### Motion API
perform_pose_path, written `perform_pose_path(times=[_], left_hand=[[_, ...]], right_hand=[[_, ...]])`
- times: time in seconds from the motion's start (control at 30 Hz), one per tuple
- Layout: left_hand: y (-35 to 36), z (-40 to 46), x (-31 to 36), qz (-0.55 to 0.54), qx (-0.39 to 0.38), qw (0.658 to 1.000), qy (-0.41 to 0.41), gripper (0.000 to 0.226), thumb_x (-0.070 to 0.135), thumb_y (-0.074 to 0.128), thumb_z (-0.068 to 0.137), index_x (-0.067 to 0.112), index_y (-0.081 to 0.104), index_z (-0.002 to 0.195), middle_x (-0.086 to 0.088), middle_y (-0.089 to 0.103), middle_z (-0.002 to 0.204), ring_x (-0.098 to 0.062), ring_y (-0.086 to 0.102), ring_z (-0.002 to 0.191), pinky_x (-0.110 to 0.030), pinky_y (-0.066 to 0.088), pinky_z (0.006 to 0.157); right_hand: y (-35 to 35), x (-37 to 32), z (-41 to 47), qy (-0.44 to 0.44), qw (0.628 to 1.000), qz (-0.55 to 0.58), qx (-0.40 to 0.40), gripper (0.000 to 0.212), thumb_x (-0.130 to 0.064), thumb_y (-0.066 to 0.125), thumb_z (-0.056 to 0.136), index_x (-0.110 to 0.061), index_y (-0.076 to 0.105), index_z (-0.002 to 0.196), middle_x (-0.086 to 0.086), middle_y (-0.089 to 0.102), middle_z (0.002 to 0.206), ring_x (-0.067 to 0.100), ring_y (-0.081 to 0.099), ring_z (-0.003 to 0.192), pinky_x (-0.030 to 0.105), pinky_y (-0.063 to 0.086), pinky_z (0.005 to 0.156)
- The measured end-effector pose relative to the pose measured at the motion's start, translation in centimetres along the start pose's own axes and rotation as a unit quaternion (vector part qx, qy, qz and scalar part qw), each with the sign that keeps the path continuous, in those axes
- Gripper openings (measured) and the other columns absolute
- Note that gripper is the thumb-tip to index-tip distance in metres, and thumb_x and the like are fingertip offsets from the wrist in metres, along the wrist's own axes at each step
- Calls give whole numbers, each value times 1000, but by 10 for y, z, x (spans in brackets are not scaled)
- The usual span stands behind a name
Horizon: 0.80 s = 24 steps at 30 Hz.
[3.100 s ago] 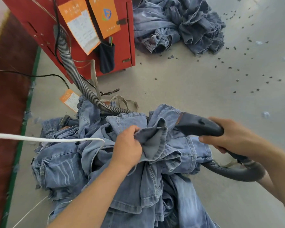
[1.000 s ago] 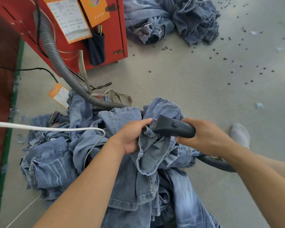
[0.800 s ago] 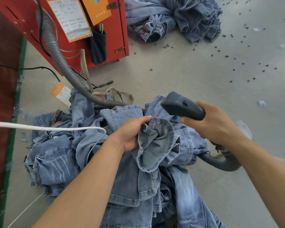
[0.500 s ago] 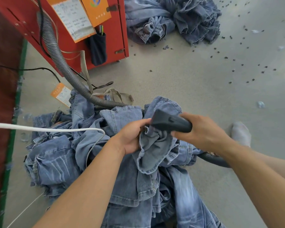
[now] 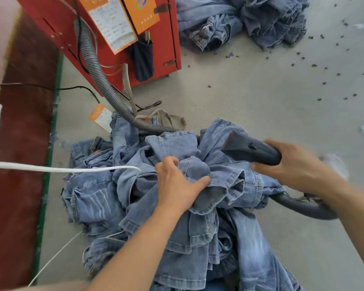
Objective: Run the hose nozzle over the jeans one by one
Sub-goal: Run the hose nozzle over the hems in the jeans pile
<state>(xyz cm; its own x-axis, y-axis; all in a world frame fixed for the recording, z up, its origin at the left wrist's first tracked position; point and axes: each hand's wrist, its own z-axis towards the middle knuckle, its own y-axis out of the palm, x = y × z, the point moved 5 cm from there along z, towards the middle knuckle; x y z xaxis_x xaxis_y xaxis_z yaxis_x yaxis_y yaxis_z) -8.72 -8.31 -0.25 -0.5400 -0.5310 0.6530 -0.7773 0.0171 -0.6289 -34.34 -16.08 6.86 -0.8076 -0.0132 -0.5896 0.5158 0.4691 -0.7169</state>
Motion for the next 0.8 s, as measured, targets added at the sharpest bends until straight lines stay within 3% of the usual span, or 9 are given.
perform_pose_path(times=[0.07, 0.13, 0.2, 0.3, 0.37, 0.5, 0.57, 0.73, 0.8], left_hand=[[4, -6, -13, -126, 6, 990, -70, 72, 39, 88, 75, 28, 34, 121, 7, 45, 126, -9, 54, 104, -22, 44, 84], [6, -9, -19, -203, -4, 975, -87, 49, 24, 86, 82, 31, 49, 114, 12, 63, 117, 1, 61, 97, -17, 48, 74], [6, -10, -18, -282, -28, 955, -84, 41, 9, 82, 86, 28, 60, 116, 10, 71, 113, -4, 68, 101, -21, 55, 79], [3, -7, -12, -409, -51, 903, -119, 37, -2, 73, 91, 9, 63, 125, -8, 75, 116, -23, 71, 111, -37, 57, 97], [3, -3, -11, -459, -54, 877, -136, 25, -2, 67, 95, 6, 66, 118, -15, 75, 114, -28, 71, 109, -41, 56, 100], [9, -3, -5, -541, -74, 826, -143, 15, -2, 55, 101, 5, 67, 107, -9, 77, 94, -17, 74, 83, -30, 63, 78], [13, -4, 1, -540, -73, 827, -138, 13, 0, 54, 103, 5, 66, 104, -7, 77, 89, -16, 73, 80, -28, 62, 74], [16, -8, 2, -559, -65, 809, -169, 26, 20, 49, 104, 3, 67, 110, -12, 78, 102, -22, 72, 92, -39, 59, 92], [17, -12, 0, -538, -82, 824, -159, 27, 21, 50, 97, 6, 68, 110, -10, 77, 103, -19, 72, 89, -36, 60, 86]], right_hand=[[5, -2, -2, -13, 999, -14, -34, 22, -45, 76, 82, -31, 66, 96, -7, 66, 71, 9, 59, 59, 34, 46, 58], [5, -4, -5, -25, 997, -25, -66, 26, -46, 78, 80, -31, 67, 99, -6, 67, 74, 11, 61, 64, 34, 50, 63], [3, -5, -7, -37, 996, -21, -82, 24, -43, 80, 82, -35, 67, 100, -11, 68, 75, 8, 62, 64, 22, 47, 59], [0, 0, -7, -36, 995, 0, -95, 20, -37, 81, 85, -40, 67, 98, -16, 68, 71, 2, 61, 58, 12, 44, 53], [0, 2, -7, -35, 993, 7, -115, 20, -36, 81, 84, -43, 66, 96, -14, 68, 71, 2, 60, 56, 13, 45, 51], [16, -4, -4, -45, 985, -36, -164, 26, -39, 79, 82, -40, 66, 104, -13, 70, 80, 5, 65, 68, 22, 50, 60], [29, -10, 2, -52, 983, -41, -172, 26, -39, 79, 82, -36, 66, 103, -13, 70, 81, 6, 65, 70, 28, 52, 64], [36, -21, 12, -62, 994, 8, -92, 20, -39, 80, 85, -37, 64, 96, -21, 66, 76, 1, 60, 58, 14, 44, 52], [30, -19, 12, -49, 997, 52, -41, 19, -37, 80, 87, -38, 64, 96, -19, 65, 68, 2, 58, 51, 14, 43, 48]])
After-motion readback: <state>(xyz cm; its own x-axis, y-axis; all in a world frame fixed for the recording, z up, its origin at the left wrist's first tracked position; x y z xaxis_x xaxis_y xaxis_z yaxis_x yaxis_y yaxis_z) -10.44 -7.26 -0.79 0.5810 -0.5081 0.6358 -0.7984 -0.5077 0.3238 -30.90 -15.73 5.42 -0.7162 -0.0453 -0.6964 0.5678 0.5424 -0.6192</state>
